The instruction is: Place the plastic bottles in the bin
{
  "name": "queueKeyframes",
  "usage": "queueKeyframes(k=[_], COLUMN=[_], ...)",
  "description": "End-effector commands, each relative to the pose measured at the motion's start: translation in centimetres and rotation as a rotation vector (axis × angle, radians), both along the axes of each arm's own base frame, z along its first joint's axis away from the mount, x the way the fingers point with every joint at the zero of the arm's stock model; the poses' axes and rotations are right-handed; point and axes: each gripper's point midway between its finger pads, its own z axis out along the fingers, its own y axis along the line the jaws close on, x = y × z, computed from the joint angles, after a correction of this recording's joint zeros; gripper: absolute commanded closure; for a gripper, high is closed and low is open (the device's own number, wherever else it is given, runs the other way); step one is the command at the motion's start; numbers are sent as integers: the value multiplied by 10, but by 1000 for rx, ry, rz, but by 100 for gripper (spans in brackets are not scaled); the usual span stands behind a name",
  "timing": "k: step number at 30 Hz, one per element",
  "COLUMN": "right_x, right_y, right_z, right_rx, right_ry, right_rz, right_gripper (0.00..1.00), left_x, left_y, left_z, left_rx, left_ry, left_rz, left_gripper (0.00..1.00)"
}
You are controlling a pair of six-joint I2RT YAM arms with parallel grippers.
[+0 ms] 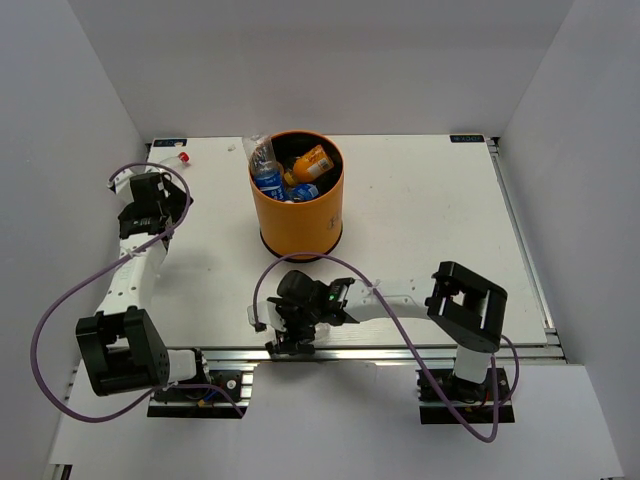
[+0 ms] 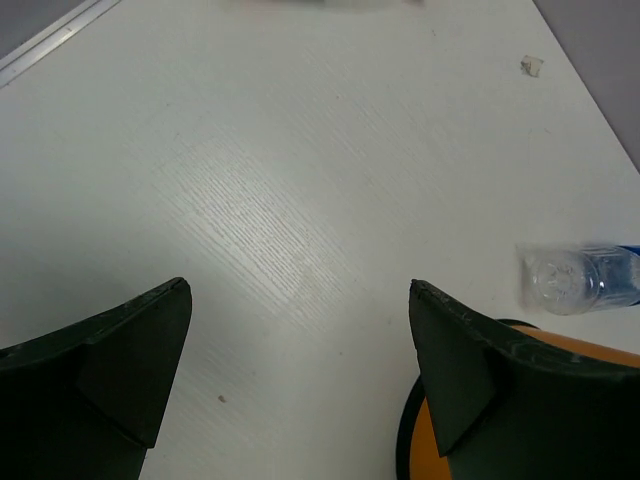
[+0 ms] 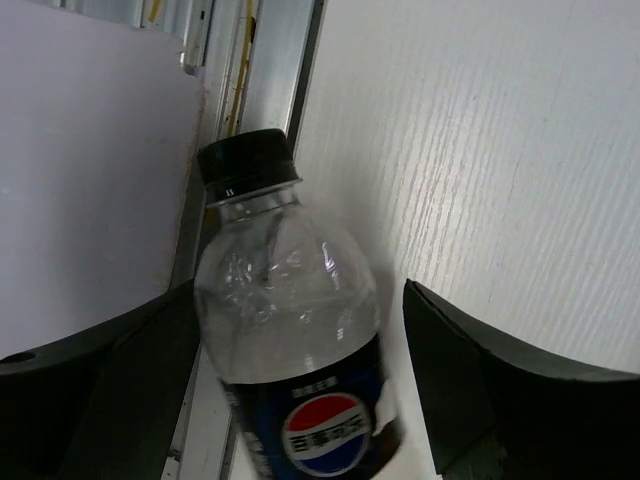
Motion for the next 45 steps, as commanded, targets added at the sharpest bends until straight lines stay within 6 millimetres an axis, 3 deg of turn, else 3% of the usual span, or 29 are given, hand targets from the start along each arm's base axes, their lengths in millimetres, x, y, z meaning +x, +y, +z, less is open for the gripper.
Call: queueKeyframes(k=[1, 3, 4, 6, 7, 10, 12, 14, 17, 18, 19, 21, 22, 23, 25, 26, 27, 28, 29, 30, 33, 34, 35, 37, 38, 41, 42, 44, 45], right_x=[5, 9, 9, 9, 12, 14, 22, 40, 80, 92, 115, 138, 160, 170, 200, 208, 217, 231, 237, 247, 265, 266, 264, 251, 248, 235, 233, 228, 228], right_y=[4, 10, 10, 15, 17, 19, 20, 13, -2, -7, -17, -25, -28, -30, -29, -28, -19, -22, -20, -11, -2, 0, 1, 9, 8, 3, -4, -14, -21], right_z=[4, 18, 23, 49, 72, 121, 152, 196, 272, 291, 324, 355, 353, 382, 380, 394, 383, 381, 394, 379, 366, 360, 348, 342, 340, 350, 364, 375, 380], right_rx=[2, 54, 69, 145, 206, 361, 433, 516, 656, 692, 760, 812, 788, 836, 802, 823, 803, 785, 809, 777, 739, 722, 679, 667, 655, 652, 681, 707, 719], right_ry=[-6, -25, -31, -46, -66, -115, -160, -233, -310, -330, -371, -415, -423, -448, -479, -503, -489, -498, -509, -484, -408, -390, -356, -298, -282, -250, -264, -252, -246], right_rz=[-62, -77, -75, -73, -78, -93, -121, -200, -356, -389, -442, -483, -509, -522, -556, -560, -536, -541, -539, -524, -487, -474, -467, -394, -385, -363, -365, -371, -363], right_gripper=[17, 27, 39, 53, 65, 76, 77, 81, 79, 76, 71, 72, 72, 72, 73, 73, 73, 73, 73, 71, 68, 66, 62, 22, 11, 11, 11, 11, 11], left_x=[5, 5, 5, 3, 2, 0, 1, 3, 9, 11, 14, 24, 28, 32, 44, 52, 58, 69, 74, 80, 107, 114, 120, 128, 135, 143, 152, 155, 167], left_y=[5, 6, 6, 10, 12, 17, 18, 19, 20, 21, 20, 18, 18, 19, 26, 25, 27, 30, 34, 38, 40, 42, 44, 48, 51, 67, 74, 85, 91], left_z=[24, 27, 28, 30, 32, 37, 43, 46, 54, 57, 57, 65, 62, 63, 62, 64, 63, 51, 47, 43, 31, 35, 27, 26, 24, 14, 11, 2, -1], left_rx=[5, 11, 15, 32, 40, 71, 89, 120, 159, 172, 192, 231, 274, 299, 363, 378, 392, 403, 407, 406, 434, 465, 475, 540, 558, 610, 619, 597, 592], left_ry=[-75, -81, -82, -85, -87, -87, -97, -97, -110, -115, -111, -144, -126, -128, -109, -126, -129, -106, -95, -83, -81, -79, -62, -38, -27, 34, 49, 91, 93], left_rz=[21, 21, 20, 35, 39, 45, 35, 11, -24, -30, -60, -109, -155, -167, -195, -222, -243, -263, -255, -252, -306, -323, -339, -381, -388, -410, -414, -429, -440], left_gripper=[2, 2, 2, 2, 2, 2, 2, 2, 2, 2, 2, 2, 2, 2, 2, 2, 2, 2, 2, 2, 2, 2, 2, 2, 2, 2, 2, 2, 2])
